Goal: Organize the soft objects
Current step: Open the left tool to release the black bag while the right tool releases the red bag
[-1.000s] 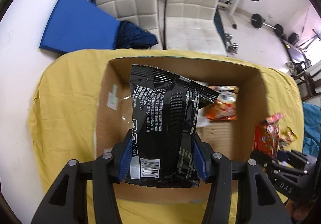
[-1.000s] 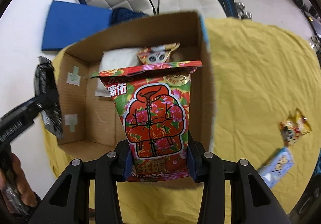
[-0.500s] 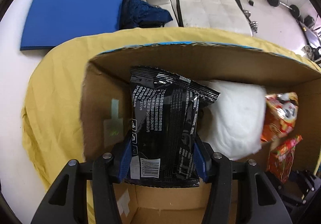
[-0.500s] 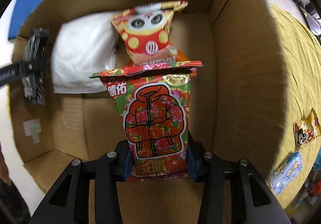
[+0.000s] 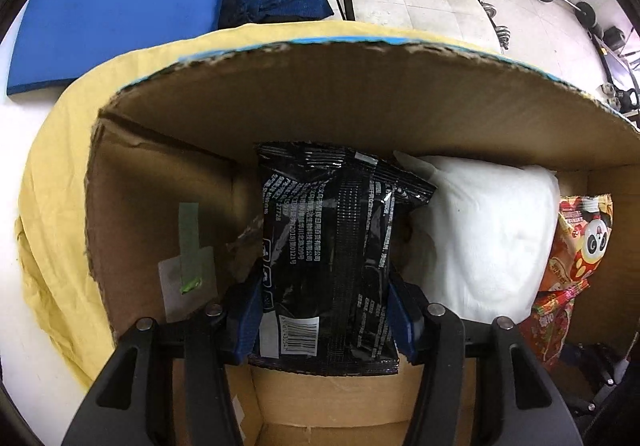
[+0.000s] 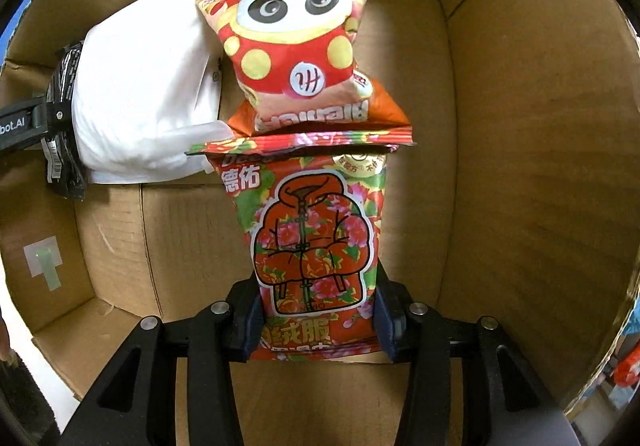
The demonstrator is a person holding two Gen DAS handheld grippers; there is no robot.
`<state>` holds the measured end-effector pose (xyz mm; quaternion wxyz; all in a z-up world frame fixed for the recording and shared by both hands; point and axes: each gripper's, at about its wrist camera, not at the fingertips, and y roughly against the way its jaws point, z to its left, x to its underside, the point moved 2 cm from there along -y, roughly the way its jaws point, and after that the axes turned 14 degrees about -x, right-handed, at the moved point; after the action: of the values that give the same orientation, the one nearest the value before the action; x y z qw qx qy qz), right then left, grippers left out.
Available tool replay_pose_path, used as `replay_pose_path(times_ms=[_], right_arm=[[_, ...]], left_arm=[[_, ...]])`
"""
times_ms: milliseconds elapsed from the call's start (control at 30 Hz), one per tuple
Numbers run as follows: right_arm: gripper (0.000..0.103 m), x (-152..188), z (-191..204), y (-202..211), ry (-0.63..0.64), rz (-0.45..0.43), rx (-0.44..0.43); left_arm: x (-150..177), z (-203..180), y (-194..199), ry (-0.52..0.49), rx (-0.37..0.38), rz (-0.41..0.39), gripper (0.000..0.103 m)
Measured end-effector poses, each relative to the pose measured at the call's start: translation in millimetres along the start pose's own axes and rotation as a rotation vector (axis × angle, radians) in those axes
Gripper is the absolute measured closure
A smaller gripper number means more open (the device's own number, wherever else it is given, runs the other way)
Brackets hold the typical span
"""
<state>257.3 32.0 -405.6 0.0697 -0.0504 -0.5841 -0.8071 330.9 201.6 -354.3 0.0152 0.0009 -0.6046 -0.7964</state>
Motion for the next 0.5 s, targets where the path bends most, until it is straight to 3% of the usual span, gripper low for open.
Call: replay_pose_path(times_ms=[267, 433, 500], right_arm=[[0.05, 1.7, 1.4, 11.1, 0.032, -0.02, 0.026], [0.039, 11.1, 15.8, 28.8, 0.04, -0.052, 0.01], [0.034, 13.7, 19.2, 36.3, 0.047, -0.065, 0.005]], left_arm=[[1.4, 7.2, 18.1, 0.001, -0.015, -0.012, 0.051], [8.6, 21.2, 37.7, 0.037, -0.012, -0.036, 0.05], [16.6, 27.2, 49.9, 0.058, 0.007, -0.056, 0.041]])
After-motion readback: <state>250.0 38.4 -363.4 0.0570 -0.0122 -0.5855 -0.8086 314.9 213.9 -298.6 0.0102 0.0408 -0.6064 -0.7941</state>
